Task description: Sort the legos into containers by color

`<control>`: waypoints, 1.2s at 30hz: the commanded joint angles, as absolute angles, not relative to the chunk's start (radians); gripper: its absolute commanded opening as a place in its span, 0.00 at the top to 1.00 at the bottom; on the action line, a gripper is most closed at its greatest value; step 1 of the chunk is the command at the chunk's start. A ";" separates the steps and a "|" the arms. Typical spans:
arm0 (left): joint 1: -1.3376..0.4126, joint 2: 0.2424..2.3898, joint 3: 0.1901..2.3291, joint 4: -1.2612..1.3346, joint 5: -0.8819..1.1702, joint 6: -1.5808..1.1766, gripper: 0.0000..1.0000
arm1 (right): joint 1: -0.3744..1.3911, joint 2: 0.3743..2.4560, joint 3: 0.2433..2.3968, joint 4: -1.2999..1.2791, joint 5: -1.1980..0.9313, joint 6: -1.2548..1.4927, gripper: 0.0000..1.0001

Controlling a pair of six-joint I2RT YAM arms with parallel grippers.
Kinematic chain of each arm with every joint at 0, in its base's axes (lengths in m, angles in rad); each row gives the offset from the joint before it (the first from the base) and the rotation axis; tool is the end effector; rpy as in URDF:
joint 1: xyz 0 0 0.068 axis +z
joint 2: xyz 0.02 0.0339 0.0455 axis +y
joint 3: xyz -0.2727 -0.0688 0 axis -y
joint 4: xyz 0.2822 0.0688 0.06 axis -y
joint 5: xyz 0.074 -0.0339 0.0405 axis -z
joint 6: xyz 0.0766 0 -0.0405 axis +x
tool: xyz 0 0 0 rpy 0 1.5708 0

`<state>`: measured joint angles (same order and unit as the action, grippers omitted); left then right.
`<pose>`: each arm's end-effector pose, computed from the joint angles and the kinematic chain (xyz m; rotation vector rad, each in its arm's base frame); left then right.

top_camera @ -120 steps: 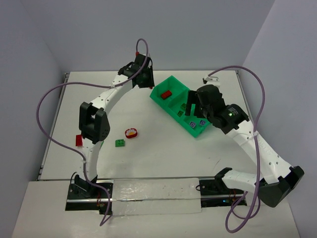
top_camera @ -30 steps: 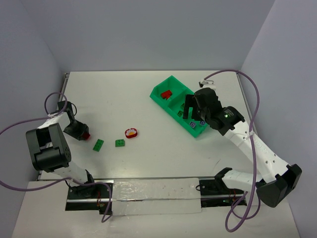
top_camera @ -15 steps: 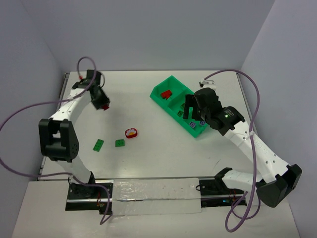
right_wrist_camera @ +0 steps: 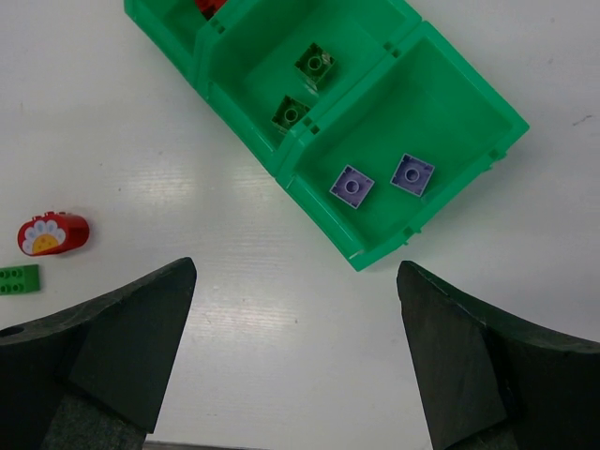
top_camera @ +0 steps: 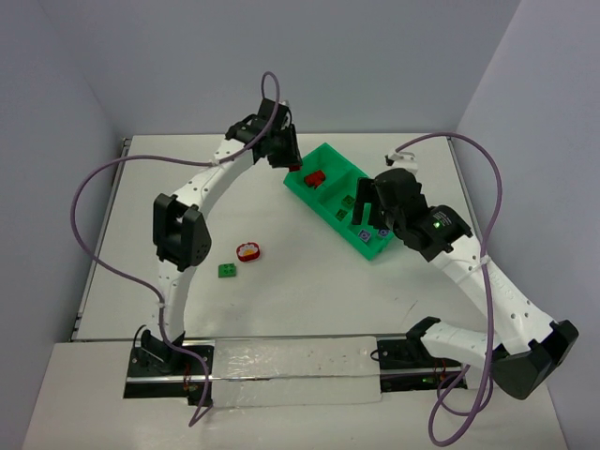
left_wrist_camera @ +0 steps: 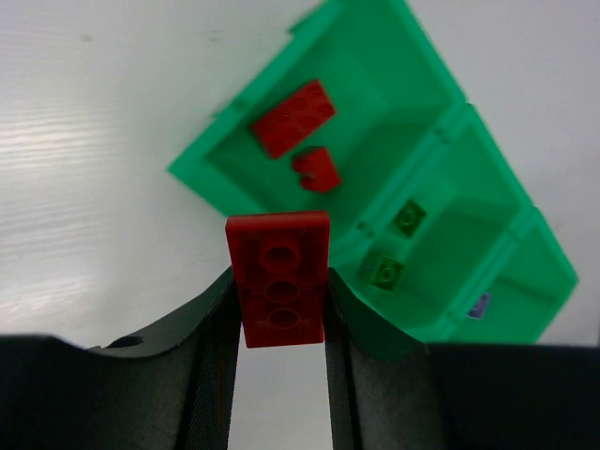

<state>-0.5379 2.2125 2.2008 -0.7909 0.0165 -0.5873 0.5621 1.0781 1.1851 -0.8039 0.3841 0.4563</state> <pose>0.4895 -0.2935 0.2803 -0.0522 2.4448 -0.5442 0.2492 0.1230 0.3505 0.0833 2.2095 0.1275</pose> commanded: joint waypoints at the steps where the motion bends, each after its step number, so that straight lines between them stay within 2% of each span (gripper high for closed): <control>1: -0.555 2.267 2.269 -0.639 0.184 -0.615 0.96 | 0.554 1.054 1.204 -0.831 0.420 0.477 0.05; 7: -0.557 2.364 2.296 -0.515 0.264 -0.677 0.94 | 0.554 1.054 1.219 -0.856 0.431 0.482 0.05; 9: -0.557 2.390 2.312 -0.490 0.265 -0.692 0.90 | 0.554 1.057 1.222 -0.863 0.430 0.482 0.05; 10: -0.557 2.400 2.321 -0.480 0.262 -0.697 0.82 | 0.554 1.059 1.223 -0.866 0.430 0.482 0.05; 12: -0.557 2.425 2.343 -0.476 0.249 -0.698 0.51 | 0.554 1.060 1.228 -0.869 0.431 0.485 0.05; 15: -0.555 2.442 2.371 -0.481 0.241 -0.695 0.30 | 0.554 1.060 1.230 -0.875 0.432 0.489 0.05; 16: -0.555 2.437 2.371 -0.478 0.237 -0.694 0.17 | 0.554 1.059 1.230 -0.878 0.432 0.491 0.05; 17: -0.555 2.430 2.369 -0.477 0.233 -0.692 0.09 | 0.554 1.059 1.230 -0.880 0.431 0.493 0.05; 22: -0.555 2.339 2.321 -0.503 0.182 -0.660 0.08 | 0.554 1.061 1.229 -0.880 0.426 0.497 0.05; 25: -0.555 2.176 2.151 -0.517 0.091 -0.617 0.13 | 0.554 1.060 1.218 -0.871 0.423 0.494 0.05; 31: -0.557 1.866 1.787 -0.599 -0.115 -0.511 0.16 | 0.554 1.062 1.199 -0.846 0.407 0.486 0.05; 34: -0.557 1.758 1.621 -0.630 -0.143 -0.464 0.11 | 0.554 1.069 1.192 -0.828 0.393 0.483 0.05; 36: -0.557 1.670 1.436 -0.619 -0.129 -0.432 0.04 | 0.554 1.074 1.187 -0.812 0.378 0.479 0.05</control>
